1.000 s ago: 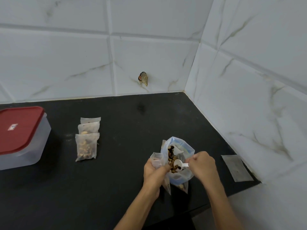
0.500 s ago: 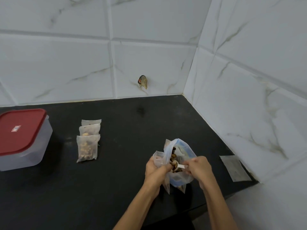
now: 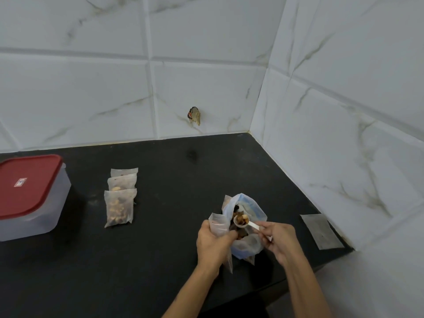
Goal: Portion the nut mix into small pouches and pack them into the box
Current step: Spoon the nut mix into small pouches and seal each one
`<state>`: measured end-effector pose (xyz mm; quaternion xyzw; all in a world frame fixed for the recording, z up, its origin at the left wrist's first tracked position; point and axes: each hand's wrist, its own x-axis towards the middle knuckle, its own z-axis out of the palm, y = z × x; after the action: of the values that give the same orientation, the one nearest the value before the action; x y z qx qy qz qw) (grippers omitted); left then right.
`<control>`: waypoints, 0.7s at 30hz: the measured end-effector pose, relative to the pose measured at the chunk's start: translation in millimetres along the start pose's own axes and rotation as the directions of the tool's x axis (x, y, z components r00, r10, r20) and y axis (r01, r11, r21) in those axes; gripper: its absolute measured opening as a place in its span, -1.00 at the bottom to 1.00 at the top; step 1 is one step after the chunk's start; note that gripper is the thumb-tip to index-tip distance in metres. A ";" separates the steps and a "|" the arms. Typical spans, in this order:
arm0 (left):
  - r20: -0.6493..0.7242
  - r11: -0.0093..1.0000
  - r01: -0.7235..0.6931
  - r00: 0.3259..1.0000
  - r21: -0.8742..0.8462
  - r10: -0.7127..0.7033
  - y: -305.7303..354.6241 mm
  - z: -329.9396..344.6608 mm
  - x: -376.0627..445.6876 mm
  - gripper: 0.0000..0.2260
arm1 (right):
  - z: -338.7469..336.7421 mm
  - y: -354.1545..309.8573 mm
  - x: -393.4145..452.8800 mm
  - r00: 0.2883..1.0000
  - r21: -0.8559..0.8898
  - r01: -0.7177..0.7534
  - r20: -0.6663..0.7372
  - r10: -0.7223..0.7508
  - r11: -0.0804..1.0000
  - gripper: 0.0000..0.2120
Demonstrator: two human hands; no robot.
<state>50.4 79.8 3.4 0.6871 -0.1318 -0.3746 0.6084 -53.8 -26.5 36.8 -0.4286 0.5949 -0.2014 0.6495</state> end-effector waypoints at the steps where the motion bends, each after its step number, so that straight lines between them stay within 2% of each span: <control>1: -0.026 0.995 -0.064 0.997 0.077 0.066 2.5 -1.9 -1.9 -0.66 | -1.0 -1.2 -1.2 1.000 0.003 0.012 -0.017 -0.012 1.000 -0.76; 4: -0.057 0.925 -0.262 0.956 0.276 0.288 17.4 -4.9 -8.7 -0.69 | -5.2 -3.4 -9.0 0.998 0.003 0.014 -0.065 -0.014 1.000 -0.80; 7: -0.020 0.857 -0.342 0.926 0.386 0.378 30.8 -2.5 -10.5 -0.70 | -9.6 -7.2 -20.3 0.996 0.030 0.050 -0.076 -0.047 0.998 -0.83; 11: 0.030 0.782 -0.366 0.913 0.504 0.408 42.0 4.6 -9.0 -0.75 | -15.3 -23.3 -42.8 0.982 0.073 0.176 -0.079 -0.171 0.982 -0.84; 15: 0.034 0.782 -0.344 0.923 0.519 0.383 50.0 11.1 -8.3 -0.78 | -14.8 -39.0 -67.4 0.945 0.032 0.318 -0.085 -0.315 0.947 -0.82; 18: 0.043 0.803 -0.328 0.934 0.497 0.355 53.1 14.1 -7.9 -0.75 | -6.9 -36.6 -78.3 0.900 -0.101 0.424 -0.058 -0.431 0.900 -0.77; 21: 0.046 0.834 -0.302 0.947 0.462 0.317 53.2 15.6 -6.8 -0.74 | 0.4 -27.4 -81.7 0.818 -0.352 0.537 -0.008 -0.576 0.767 -0.76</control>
<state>49.9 60.7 55.9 0.7877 -0.3166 -0.2180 0.4814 -63.8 21.6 107.6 -0.6768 0.5026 -0.3055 0.4427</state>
